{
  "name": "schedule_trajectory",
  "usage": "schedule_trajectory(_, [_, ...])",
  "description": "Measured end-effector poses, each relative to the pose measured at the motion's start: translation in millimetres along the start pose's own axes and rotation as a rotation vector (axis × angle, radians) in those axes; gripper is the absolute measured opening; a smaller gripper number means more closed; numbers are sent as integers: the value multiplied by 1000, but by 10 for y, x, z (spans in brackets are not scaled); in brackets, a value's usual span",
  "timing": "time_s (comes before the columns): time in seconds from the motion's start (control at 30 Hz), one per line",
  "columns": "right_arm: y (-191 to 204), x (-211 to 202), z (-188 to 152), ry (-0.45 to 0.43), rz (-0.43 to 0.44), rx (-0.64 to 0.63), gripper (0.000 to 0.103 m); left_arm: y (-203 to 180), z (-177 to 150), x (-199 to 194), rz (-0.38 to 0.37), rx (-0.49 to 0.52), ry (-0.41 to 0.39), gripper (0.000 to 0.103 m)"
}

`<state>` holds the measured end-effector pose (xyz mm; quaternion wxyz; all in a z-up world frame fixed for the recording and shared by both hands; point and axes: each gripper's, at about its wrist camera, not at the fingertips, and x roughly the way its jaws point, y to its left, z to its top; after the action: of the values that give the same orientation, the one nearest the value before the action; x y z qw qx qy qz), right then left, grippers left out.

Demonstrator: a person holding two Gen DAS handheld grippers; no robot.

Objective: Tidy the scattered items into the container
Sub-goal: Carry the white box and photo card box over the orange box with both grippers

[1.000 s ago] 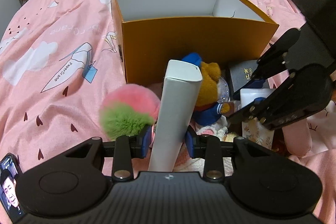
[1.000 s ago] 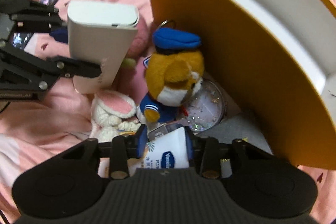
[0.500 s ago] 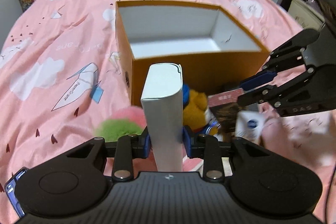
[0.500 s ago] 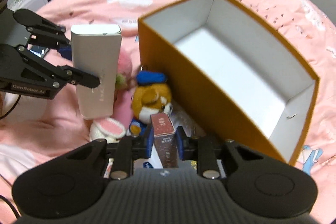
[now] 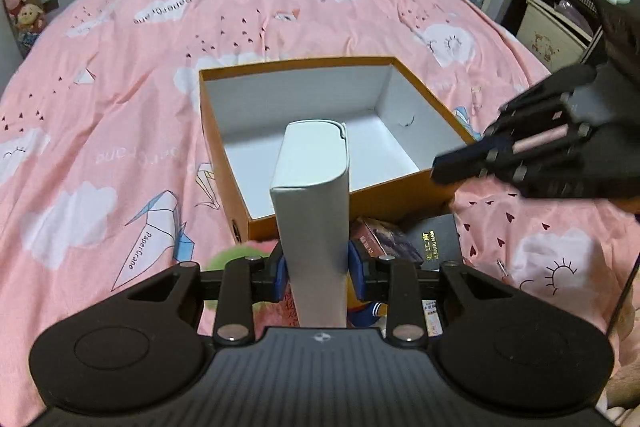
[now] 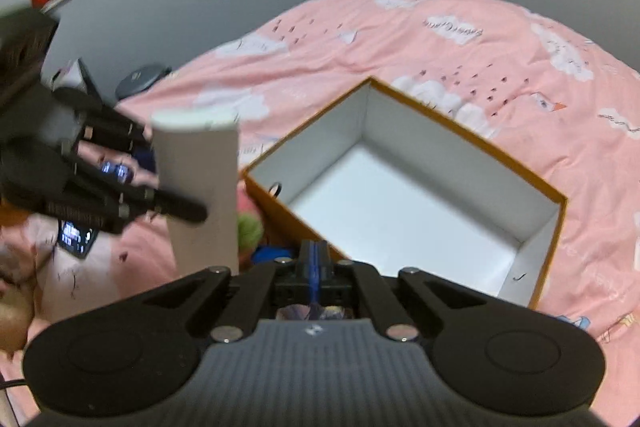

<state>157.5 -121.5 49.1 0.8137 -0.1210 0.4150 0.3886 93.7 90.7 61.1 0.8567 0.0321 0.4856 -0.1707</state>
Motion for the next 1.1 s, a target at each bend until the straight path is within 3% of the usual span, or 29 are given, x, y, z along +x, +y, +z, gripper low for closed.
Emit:
schedule_trajectory(0.1, [48,183,-146,64,-21,-53,15,-20,20,86,-13,35,35,35])
schedule_trajectory(0.17, [57,327,-294,93,-36,-81,42,-18,-13,180,-7,38,61,35])
schedule_trajectory(0.3, [80,637,-525,144,-38,-118,44,86,-94,413,-20,3,127,35])
schedule_trajectory(0.43, [127,850,-646,166,-41,-157,54,155,-167,603,-40,-4,163,35])
schedule_trajectory(0.7, [231,1036,-723,143,-121,-249,59,0,-282,517,-29,68,69,40])
schedule_trajectory(0.9, [379,1119,-813,102,-200,-320,61,-165,-553,453,74,91,10,41])
schedule_trajectory(1.1, [447,1097,-868,69,-259,-326,51,-249,-788,513,95,56,-4,41])
